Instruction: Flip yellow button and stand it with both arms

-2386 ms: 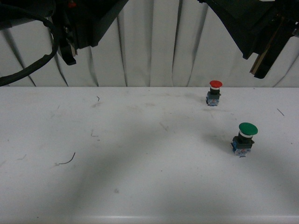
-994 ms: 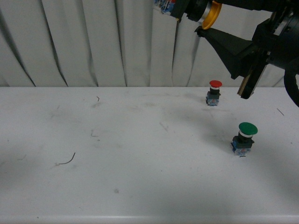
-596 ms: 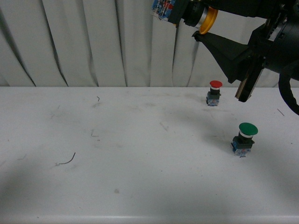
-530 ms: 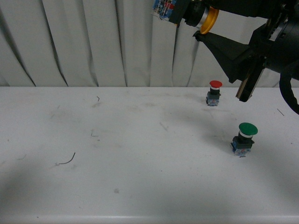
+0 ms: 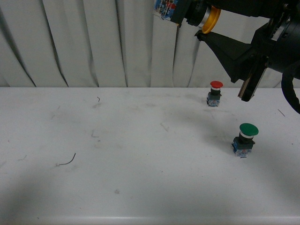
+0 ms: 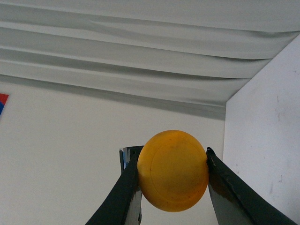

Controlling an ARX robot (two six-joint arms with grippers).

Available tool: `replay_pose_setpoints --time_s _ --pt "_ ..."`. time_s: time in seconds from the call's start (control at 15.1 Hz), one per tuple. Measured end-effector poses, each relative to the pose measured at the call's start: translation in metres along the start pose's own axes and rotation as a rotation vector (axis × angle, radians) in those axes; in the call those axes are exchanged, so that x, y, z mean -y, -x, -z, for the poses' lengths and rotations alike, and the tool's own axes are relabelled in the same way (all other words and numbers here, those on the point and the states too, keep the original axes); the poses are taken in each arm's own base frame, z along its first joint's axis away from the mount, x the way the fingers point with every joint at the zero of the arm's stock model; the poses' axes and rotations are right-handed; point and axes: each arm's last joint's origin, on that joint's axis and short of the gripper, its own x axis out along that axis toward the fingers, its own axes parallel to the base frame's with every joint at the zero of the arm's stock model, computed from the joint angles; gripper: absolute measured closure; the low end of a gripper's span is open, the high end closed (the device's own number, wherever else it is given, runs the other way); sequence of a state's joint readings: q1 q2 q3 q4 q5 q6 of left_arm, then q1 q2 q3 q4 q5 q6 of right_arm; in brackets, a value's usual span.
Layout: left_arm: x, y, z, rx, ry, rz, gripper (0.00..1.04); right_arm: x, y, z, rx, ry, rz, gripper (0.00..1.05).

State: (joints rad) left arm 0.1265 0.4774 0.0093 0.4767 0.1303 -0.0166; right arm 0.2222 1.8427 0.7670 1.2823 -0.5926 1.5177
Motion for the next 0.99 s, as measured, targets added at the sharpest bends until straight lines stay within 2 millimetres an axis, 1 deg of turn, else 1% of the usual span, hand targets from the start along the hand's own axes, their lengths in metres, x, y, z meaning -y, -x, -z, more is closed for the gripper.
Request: replay_pose_setpoints --time_s 0.07,0.13,0.2,0.33,0.86,0.93,0.99 --pt "0.002 0.002 0.0 -0.006 0.001 0.0 1.03 -0.001 0.0 0.0 0.0 0.002 -0.002 0.69" --pt "0.009 0.004 0.0 -0.007 0.001 -0.015 1.03 -0.001 0.0 0.0 -0.001 0.005 -0.002 0.69" --pt "0.014 0.006 -0.001 0.0 0.001 0.022 1.03 0.0 -0.001 0.002 -0.002 0.009 -0.001 0.69" --pt "0.012 0.01 -0.001 -0.001 -0.001 -0.006 1.03 -0.003 -0.003 0.006 -0.016 0.025 -0.011 0.69" --pt "0.012 0.019 0.0 -0.003 0.0 -0.004 1.03 -0.004 -0.005 0.01 -0.031 0.037 -0.015 0.69" --pt "0.012 0.025 0.006 -0.051 -0.001 -0.004 1.03 -0.004 -0.005 0.01 -0.032 0.038 -0.014 0.69" --pt "0.012 0.03 0.002 0.002 -0.001 -0.004 1.03 -0.004 -0.005 0.01 -0.032 0.041 -0.015 0.69"
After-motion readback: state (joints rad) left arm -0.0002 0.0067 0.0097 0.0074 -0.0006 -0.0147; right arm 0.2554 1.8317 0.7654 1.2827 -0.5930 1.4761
